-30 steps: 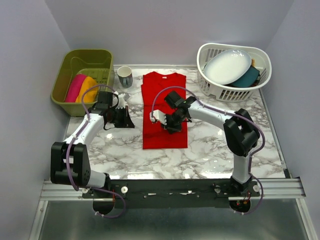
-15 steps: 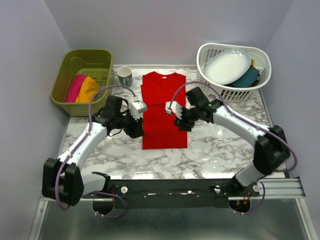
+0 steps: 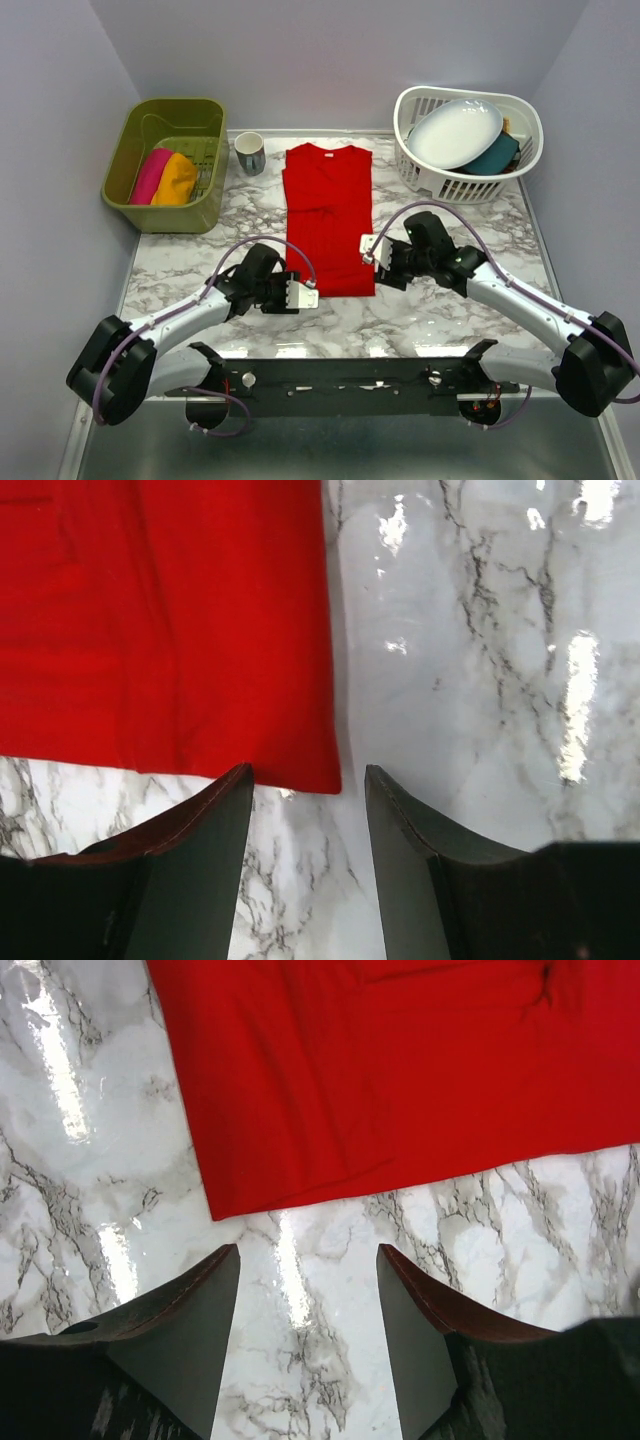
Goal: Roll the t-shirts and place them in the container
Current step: Roll the T-shirt to the center of the board.
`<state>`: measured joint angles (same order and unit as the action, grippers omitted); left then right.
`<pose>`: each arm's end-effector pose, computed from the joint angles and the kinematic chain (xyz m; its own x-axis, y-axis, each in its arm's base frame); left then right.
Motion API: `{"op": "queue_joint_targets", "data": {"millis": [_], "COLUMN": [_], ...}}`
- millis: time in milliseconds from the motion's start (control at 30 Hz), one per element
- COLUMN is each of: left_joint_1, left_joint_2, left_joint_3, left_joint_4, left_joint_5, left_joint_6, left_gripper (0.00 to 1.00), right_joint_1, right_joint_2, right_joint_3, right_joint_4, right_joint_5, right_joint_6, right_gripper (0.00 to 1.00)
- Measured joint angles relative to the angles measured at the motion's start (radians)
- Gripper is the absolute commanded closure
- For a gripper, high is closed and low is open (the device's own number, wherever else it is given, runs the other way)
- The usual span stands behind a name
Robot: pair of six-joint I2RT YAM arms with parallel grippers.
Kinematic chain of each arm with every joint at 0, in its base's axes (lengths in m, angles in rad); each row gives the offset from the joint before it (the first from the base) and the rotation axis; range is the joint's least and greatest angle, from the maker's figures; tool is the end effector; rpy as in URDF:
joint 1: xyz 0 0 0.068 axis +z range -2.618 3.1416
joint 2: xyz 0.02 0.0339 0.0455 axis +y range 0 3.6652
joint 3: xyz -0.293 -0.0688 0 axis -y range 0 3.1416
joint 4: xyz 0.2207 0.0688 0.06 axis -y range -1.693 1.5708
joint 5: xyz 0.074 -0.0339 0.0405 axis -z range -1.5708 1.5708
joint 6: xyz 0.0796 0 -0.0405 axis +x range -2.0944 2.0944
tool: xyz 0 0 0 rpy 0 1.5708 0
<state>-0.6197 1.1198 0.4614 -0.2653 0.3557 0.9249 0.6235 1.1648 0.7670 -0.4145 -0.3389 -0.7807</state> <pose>0.1411 -0.1348 0.1711 0.1803 0.7909 -0.5848 0.9492 0.0159 0.3142 0.1741 0.1578 0.2443 0.0996 -0.7460 -0.6585 -0.9378 0.1508 -0.3126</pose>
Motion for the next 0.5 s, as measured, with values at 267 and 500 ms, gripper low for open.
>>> {"op": "queue_joint_targets", "data": {"millis": [267, 500], "left_joint_1": [-0.020, -0.037], "left_joint_2": [0.108, 0.168], "left_joint_3": [0.022, 0.060], "left_joint_4": [0.101, 0.067], "left_joint_5": [-0.024, -0.017], "left_joint_6": [0.033, 0.079], "left_gripper": [0.62, 1.00], "right_joint_1": [0.000, 0.000], "right_joint_2": [0.002, 0.002], "right_joint_3": [-0.015, -0.037], "right_joint_4": [0.023, 0.052], "right_joint_5": [0.011, 0.026], "right_joint_6": [0.042, 0.050], "right_gripper": [0.34, 0.34]}}
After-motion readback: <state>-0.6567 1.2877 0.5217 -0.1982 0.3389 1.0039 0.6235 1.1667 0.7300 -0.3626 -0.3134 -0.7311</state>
